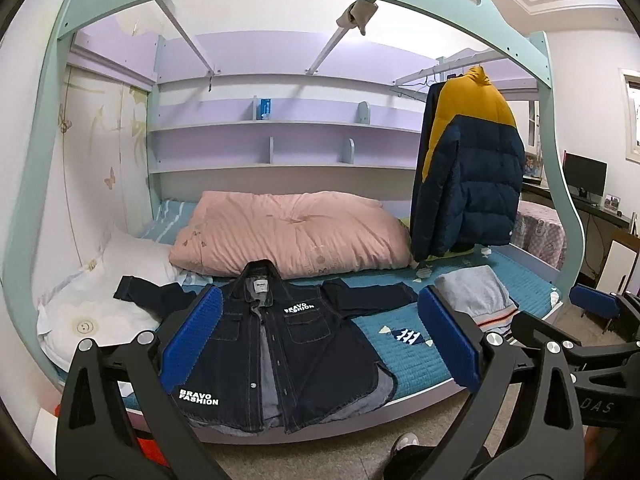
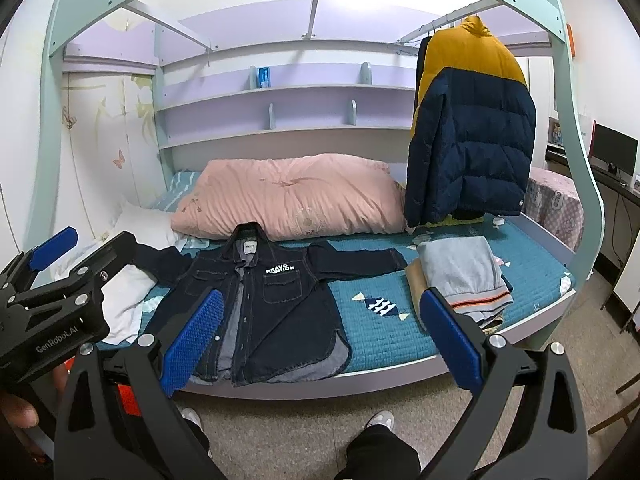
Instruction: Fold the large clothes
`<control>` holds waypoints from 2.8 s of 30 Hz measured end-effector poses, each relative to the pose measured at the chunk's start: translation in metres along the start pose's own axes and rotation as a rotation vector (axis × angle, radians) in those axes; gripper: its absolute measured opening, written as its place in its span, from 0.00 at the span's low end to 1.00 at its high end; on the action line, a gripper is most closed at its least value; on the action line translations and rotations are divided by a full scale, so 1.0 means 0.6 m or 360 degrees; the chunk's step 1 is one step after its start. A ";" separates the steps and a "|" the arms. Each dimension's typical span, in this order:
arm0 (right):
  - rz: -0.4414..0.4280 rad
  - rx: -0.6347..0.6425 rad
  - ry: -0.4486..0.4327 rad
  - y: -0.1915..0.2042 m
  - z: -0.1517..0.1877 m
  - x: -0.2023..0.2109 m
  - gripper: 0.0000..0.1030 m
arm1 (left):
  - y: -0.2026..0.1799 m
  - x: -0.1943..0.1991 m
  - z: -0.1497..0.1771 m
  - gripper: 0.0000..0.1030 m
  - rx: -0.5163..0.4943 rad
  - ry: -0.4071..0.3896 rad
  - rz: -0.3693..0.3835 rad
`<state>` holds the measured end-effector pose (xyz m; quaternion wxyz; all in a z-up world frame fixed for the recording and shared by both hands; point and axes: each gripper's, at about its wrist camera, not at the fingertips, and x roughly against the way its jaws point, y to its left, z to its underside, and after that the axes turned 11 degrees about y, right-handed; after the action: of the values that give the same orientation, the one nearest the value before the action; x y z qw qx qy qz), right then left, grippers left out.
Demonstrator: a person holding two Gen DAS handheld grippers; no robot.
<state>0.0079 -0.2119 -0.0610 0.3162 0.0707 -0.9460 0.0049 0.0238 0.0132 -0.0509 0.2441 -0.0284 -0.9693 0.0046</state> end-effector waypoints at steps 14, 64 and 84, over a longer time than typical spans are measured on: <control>-0.0009 0.0005 -0.0004 -0.002 0.002 0.002 0.92 | -0.012 0.003 -0.002 0.95 -0.0041 -0.0024 -0.0012; -0.0007 -0.0009 -0.0001 0.011 0.007 0.009 0.93 | -0.021 0.006 0.000 0.95 -0.0036 -0.0056 -0.0054; -0.0016 -0.0007 0.0001 0.007 0.005 0.006 0.93 | -0.025 0.007 0.002 0.95 -0.0034 -0.0059 -0.0058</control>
<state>0.0026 -0.2086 -0.0613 0.3168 0.0747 -0.9456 0.0013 0.0188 -0.0013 -0.0500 0.2259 -0.0133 -0.9740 -0.0098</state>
